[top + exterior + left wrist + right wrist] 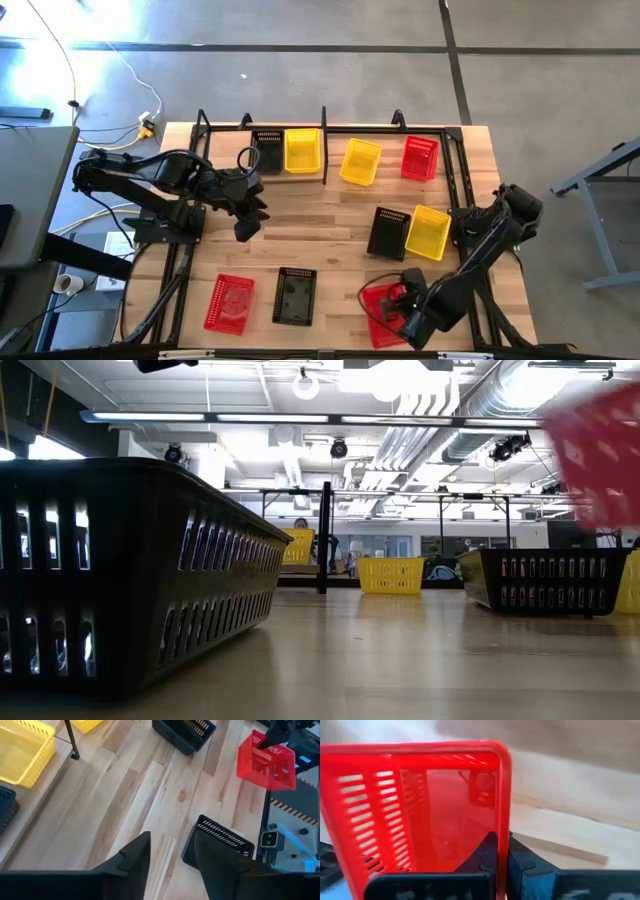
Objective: Stack baskets on shelf by color
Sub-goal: Put the bottom right red bin on the shelf
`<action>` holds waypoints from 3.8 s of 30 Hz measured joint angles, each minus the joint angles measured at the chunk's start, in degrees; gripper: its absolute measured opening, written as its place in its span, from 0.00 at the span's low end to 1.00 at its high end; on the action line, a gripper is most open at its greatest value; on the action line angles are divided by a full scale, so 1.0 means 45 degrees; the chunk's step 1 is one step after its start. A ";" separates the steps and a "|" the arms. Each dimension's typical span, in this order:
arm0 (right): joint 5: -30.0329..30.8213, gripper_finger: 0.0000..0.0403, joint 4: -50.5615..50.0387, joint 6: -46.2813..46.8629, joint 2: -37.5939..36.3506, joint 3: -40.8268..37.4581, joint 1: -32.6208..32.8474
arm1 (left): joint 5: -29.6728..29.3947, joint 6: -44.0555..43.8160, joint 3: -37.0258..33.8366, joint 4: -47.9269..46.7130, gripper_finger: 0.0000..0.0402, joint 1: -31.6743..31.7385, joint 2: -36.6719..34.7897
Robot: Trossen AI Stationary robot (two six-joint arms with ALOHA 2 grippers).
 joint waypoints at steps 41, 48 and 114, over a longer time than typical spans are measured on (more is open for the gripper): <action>0.4504 0.00 0.0852 -1.1280 0.0000 0.3427 -0.8587 | -0.3244 0.3009 0.0000 0.0750 0.37 -0.2528 0.2437; 0.4499 0.00 0.1616 -1.1930 0.0000 0.3427 -0.9258 | -0.4628 0.4566 0.0001 0.2020 0.37 -0.3123 0.3175; 0.2740 0.00 0.5758 -1.4088 -0.0185 0.3398 -0.9630 | -0.6867 0.6668 0.0005 0.1007 0.16 -0.2492 0.4794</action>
